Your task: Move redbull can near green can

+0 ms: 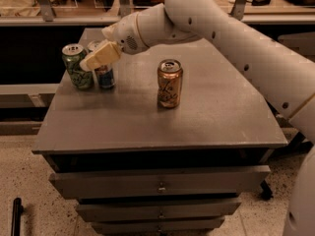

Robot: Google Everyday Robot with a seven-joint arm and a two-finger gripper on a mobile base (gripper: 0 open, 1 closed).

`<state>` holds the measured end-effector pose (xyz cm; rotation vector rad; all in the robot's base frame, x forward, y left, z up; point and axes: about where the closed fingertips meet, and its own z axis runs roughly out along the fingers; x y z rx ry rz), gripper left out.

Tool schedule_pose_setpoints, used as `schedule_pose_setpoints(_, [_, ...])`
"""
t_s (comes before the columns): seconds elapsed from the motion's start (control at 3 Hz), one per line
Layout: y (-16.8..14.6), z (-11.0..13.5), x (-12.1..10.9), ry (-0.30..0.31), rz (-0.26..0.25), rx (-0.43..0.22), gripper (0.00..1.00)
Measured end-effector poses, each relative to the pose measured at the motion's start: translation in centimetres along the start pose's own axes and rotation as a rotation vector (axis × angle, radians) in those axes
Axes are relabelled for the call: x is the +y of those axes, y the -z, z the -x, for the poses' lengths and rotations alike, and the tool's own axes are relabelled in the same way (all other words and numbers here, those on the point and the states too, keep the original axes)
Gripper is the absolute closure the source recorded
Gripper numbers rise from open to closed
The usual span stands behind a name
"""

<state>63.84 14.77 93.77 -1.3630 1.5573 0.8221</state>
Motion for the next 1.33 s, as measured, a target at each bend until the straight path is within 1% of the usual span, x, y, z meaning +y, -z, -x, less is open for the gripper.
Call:
schedule_pose_setpoints(0.33, [1.3, 2.4, -1.3, 0.028, 0.001, 0.037, 0.00])
schedule_pose_setpoints(0.67, [4.6, 6.8, -3.5, 0.086, -0.050, 0.060, 0.00])
schedule_pose_setpoints(1.0, [7.8, 10.1, -4.4, 0.126, -0.121, 0.044, 0.00])
schedule_pose_setpoints(1.33, [8.1, 10.4, -4.5, 0.131, -0.131, 0.039, 0.00])
